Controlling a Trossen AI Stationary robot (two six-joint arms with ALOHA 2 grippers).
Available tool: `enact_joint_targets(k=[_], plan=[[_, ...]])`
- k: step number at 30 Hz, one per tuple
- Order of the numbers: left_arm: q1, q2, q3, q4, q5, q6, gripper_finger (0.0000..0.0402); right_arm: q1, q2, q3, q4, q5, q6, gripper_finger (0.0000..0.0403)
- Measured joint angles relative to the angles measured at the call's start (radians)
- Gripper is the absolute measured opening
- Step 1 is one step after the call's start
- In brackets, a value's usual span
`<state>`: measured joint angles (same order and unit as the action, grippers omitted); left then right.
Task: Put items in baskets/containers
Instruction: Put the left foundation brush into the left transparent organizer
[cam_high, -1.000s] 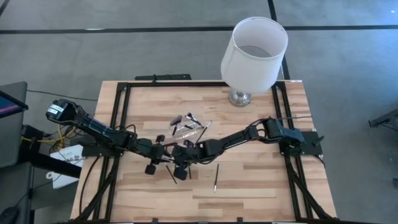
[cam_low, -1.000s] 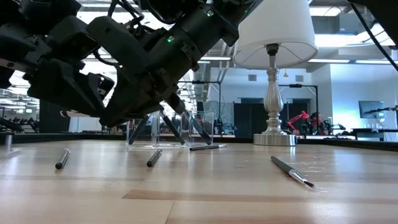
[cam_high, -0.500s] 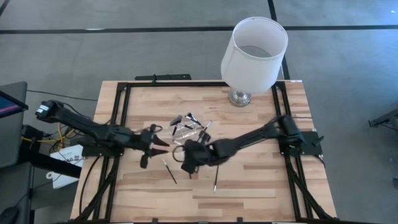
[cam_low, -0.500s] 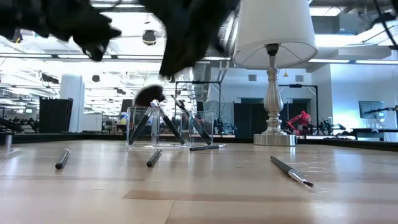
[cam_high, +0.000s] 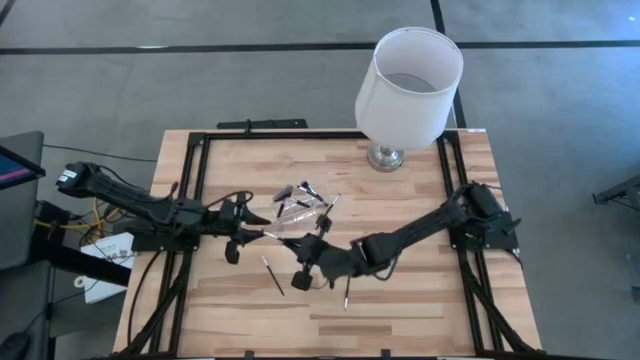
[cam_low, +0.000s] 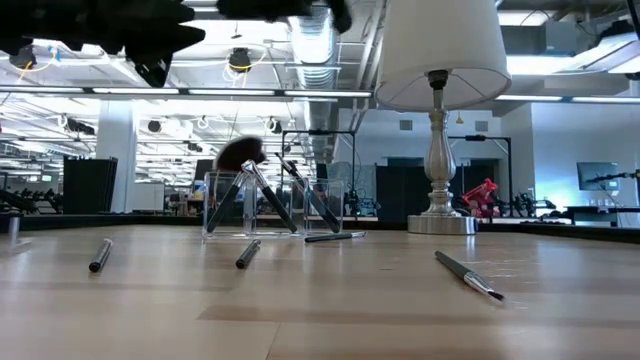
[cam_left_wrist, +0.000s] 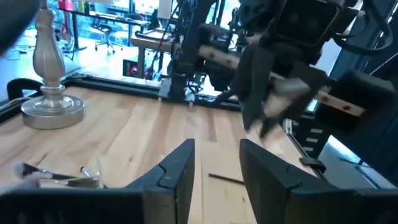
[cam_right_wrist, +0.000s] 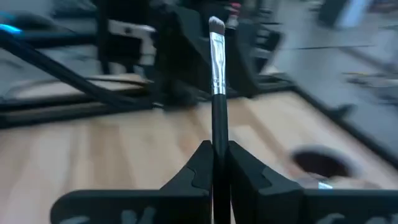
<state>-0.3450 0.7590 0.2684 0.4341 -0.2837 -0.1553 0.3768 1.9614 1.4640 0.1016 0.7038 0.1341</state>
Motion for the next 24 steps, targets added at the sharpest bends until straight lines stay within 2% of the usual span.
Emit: enact_joint_targets(k=[5,10,16,21,24], plan=[[0.000,0.045,0.000,0.056,0.065,0.024,0.0116,-0.055,0.000,-0.100,0.251,-0.162,-0.003,0.0015],[-0.002,0.046,0.000,0.107,0.114,0.051,0.0109,-0.084,0.001,-0.163,0.393,-0.277,0.002,0.0015],[-0.002,0.046,0.000,0.143,0.113,0.054,0.0108,-0.100,0.005,-0.180,0.419,-0.352,0.041,0.0015],[-0.002,0.046,0.000,0.174,0.113,0.089,0.0106,-0.105,0.008,-0.180,0.416,-0.361,0.041,0.0016],[-0.002,0.046,0.000,0.173,0.113,0.091,0.0089,-0.105,0.008,-0.180,0.415,-0.362,0.040,0.0015]])
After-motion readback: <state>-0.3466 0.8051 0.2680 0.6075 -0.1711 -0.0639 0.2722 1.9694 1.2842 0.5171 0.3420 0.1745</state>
